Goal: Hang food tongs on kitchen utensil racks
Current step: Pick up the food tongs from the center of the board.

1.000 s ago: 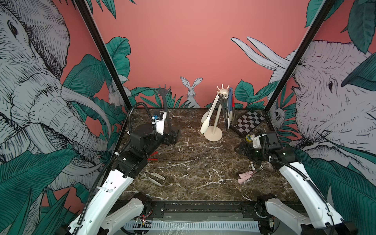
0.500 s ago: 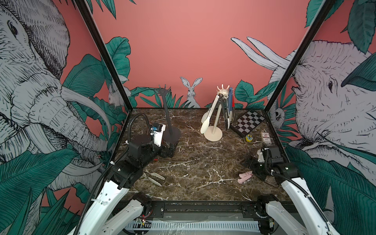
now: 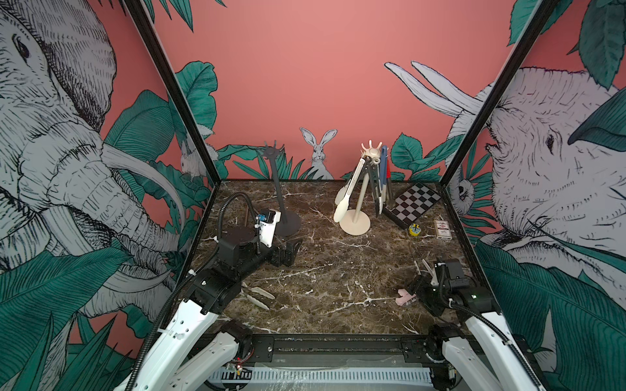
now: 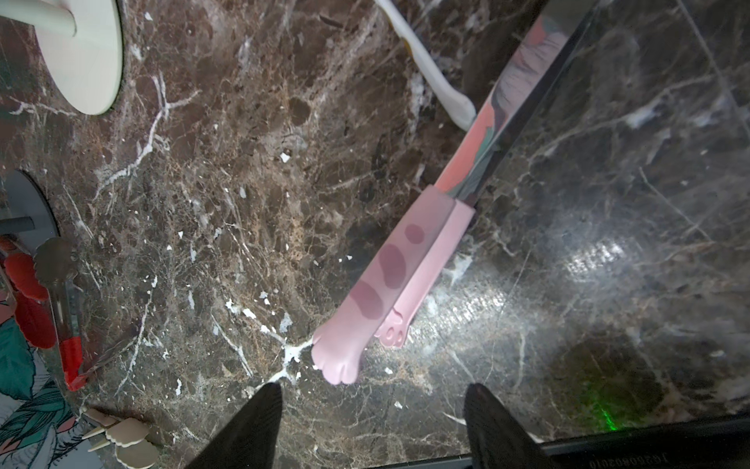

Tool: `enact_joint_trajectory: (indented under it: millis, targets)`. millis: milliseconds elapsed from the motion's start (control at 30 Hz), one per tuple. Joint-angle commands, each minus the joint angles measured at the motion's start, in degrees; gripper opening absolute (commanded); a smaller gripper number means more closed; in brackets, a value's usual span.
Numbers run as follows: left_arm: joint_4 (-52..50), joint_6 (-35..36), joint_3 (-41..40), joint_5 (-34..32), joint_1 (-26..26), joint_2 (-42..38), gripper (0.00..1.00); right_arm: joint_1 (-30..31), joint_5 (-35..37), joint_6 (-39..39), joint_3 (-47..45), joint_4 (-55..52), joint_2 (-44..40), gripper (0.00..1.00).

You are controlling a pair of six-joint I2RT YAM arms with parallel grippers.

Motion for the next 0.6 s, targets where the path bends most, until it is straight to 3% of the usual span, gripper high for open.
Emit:
enact_joint_trajectory:
  millis: [0, 233, 567]
  targets:
    - [1.54, -0.2, 1.53, 0.52, 0.34, -0.59, 0.99, -0.54, 1.32, 3.75, -2.53, 4.33, -0.08, 0.65]
    - [1.72, -0.04, 2.5, -0.29, 0.35, -1.94, 0.99, -0.85, 3.0, 4.99, -6.12, 12.82, -0.7, 0.61]
    - [0.97, 0.45, 3.51, -1.31, 0.33, -2.36, 0.99, -1.69, 3.22, 5.04, -8.96, 22.25, 2.06, 0.43]
